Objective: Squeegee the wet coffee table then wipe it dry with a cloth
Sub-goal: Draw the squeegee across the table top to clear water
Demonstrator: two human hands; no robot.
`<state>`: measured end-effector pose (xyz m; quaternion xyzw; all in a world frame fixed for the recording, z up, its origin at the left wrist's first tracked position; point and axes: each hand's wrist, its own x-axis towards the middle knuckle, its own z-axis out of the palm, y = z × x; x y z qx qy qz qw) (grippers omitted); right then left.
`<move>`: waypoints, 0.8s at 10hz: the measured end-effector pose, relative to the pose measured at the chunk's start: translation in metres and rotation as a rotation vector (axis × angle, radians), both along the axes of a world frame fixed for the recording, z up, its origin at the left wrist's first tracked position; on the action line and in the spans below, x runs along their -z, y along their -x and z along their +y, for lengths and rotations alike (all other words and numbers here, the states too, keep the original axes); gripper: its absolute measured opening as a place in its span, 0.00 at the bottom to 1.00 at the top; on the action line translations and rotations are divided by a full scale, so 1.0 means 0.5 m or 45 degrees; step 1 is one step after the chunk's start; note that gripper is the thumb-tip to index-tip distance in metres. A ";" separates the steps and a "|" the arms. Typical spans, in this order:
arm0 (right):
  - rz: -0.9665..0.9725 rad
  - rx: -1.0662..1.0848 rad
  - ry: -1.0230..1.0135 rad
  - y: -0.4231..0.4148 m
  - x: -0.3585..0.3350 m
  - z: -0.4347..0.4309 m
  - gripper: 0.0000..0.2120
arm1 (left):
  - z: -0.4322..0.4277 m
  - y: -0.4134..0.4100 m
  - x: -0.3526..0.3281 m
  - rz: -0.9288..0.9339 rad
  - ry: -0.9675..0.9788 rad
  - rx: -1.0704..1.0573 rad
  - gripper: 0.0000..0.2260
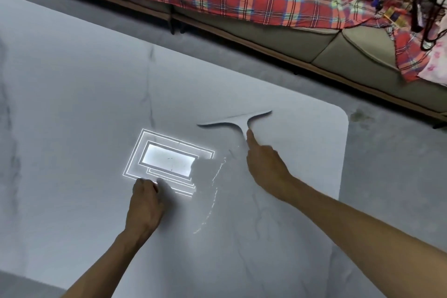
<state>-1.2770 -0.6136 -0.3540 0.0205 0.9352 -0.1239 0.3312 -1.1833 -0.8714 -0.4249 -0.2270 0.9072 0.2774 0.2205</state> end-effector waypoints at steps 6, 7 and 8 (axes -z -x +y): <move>0.181 0.276 0.123 0.196 -0.016 -0.051 0.21 | -0.033 -0.026 0.008 -0.297 -0.130 0.131 0.04; 0.123 0.238 0.131 0.170 0.019 -0.140 0.28 | -0.074 -0.046 0.000 -0.275 -0.166 0.130 0.04; 0.086 0.034 0.127 0.105 0.034 -0.186 0.31 | -0.100 -0.062 -0.001 -0.332 -0.150 0.127 0.07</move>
